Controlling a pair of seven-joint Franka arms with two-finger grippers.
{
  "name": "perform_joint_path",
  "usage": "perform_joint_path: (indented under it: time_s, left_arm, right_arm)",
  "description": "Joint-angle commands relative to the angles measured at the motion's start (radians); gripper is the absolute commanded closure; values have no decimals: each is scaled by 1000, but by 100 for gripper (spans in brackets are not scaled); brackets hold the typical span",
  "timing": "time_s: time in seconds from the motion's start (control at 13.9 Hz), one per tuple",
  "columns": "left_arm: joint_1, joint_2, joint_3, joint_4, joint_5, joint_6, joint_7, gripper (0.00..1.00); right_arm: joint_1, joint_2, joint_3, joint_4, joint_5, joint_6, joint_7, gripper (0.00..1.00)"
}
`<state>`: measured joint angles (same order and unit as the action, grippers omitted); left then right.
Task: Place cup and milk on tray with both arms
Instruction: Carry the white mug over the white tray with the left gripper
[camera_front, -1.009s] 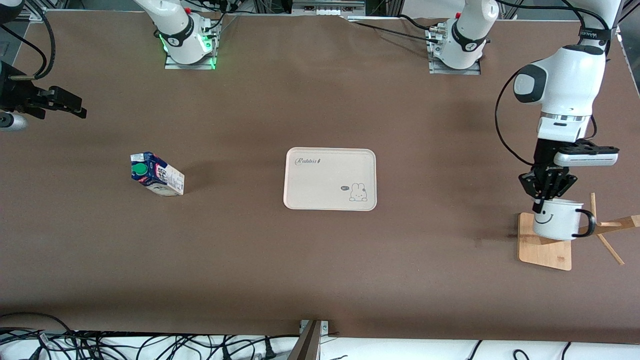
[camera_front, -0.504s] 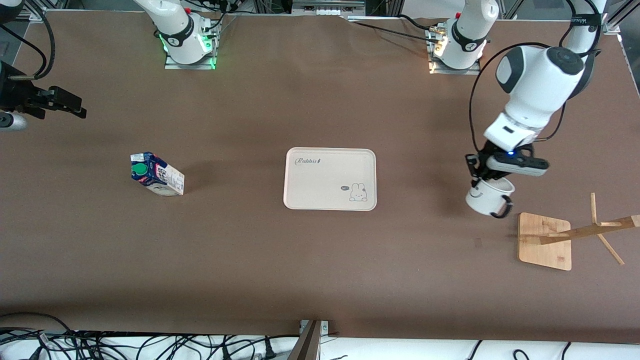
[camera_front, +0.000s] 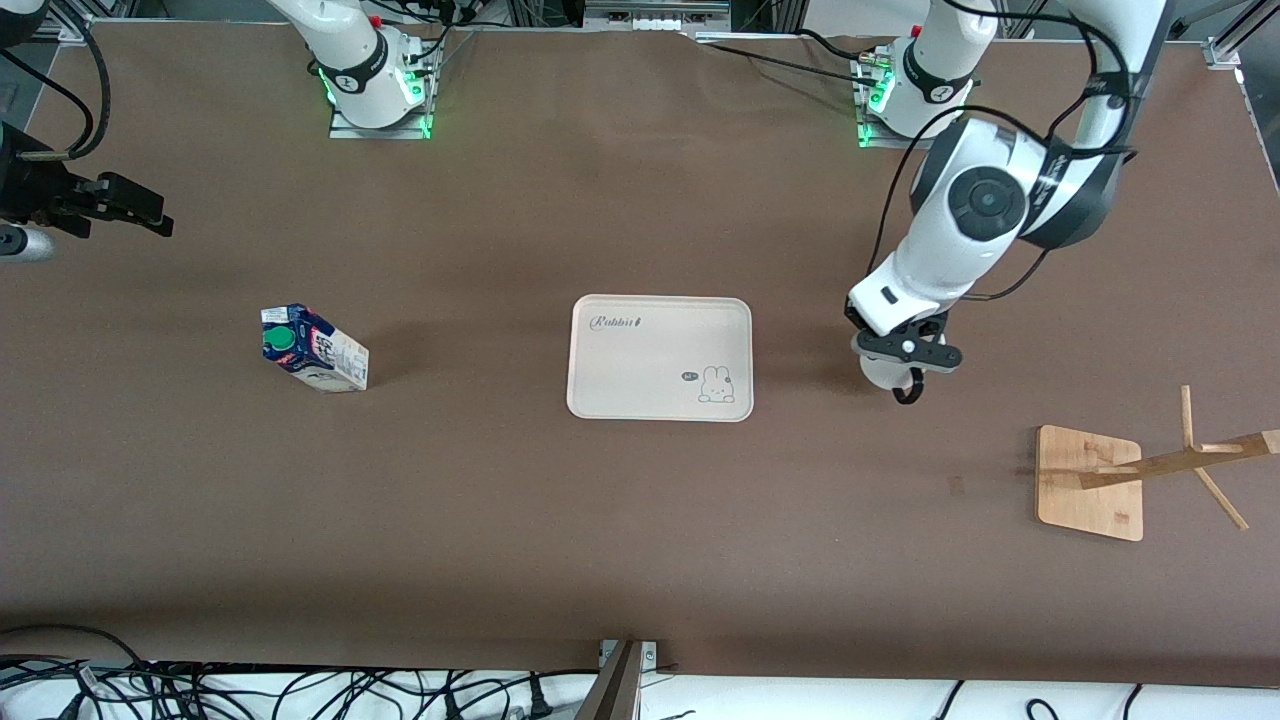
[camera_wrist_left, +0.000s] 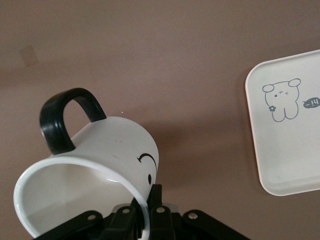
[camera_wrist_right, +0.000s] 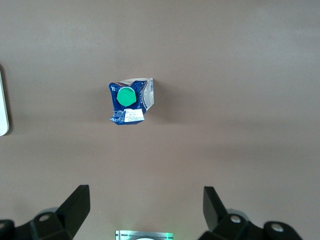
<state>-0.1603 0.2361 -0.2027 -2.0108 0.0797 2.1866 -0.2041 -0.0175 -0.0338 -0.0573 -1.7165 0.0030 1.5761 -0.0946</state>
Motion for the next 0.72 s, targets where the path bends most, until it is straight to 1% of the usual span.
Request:
perform_joint_path:
  time_s: [0.0,0.14,0.29,0.43,0.65]
  left_arm:
    - [-86,87,2,131,31,-88,-122,100]
    - [-160,121,3,187,31,-122,-222,100]
    - [-212,140,11,227,29,-146,-289,100]
    - [-243,149,9,247,26,-157,-327,100]
    - [-346,172,13,268,25,-177,-400,100]
  right_arm:
    - [-10,8,5,20,5,-21,3,0]
    - [-10,8,5,20,5,-19,3,0]
    - [-10,8,5,20,5,-19,3,0]
    - [-10,8,5,20,5,-21,3,0]
    - [-10,8,5,20,5,-19,3,0]
